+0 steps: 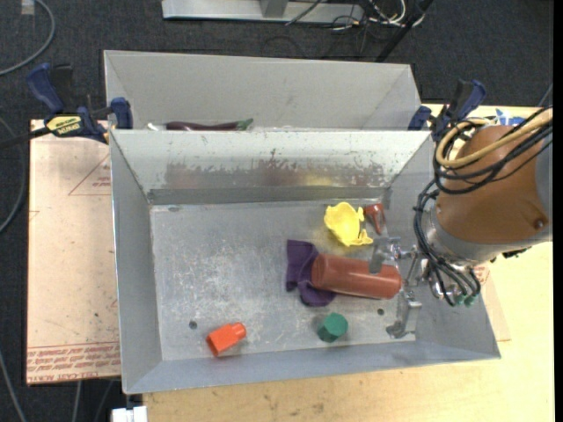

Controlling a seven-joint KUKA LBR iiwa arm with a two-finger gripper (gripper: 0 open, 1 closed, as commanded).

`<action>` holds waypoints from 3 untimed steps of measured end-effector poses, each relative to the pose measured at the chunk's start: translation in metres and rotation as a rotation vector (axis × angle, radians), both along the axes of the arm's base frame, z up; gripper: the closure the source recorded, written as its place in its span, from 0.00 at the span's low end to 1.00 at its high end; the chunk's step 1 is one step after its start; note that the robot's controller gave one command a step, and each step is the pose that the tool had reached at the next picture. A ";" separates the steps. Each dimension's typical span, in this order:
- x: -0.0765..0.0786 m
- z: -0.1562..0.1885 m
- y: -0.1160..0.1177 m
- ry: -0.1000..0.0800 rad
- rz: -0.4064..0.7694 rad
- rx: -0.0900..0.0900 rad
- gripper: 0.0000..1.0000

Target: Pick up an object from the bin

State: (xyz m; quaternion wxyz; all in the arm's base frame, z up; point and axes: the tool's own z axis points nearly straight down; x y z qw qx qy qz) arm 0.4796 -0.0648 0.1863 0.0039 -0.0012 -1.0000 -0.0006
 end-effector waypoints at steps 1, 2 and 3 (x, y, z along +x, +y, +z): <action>0.002 0.004 0.000 -0.008 0.003 -0.001 0.00; 0.033 -0.064 -0.001 -0.011 0.012 -0.001 0.00; 0.043 -0.083 0.000 -0.014 0.009 0.000 0.00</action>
Offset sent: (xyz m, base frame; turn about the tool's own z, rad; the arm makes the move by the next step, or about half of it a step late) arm 0.0509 -0.0019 -0.1163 -0.0214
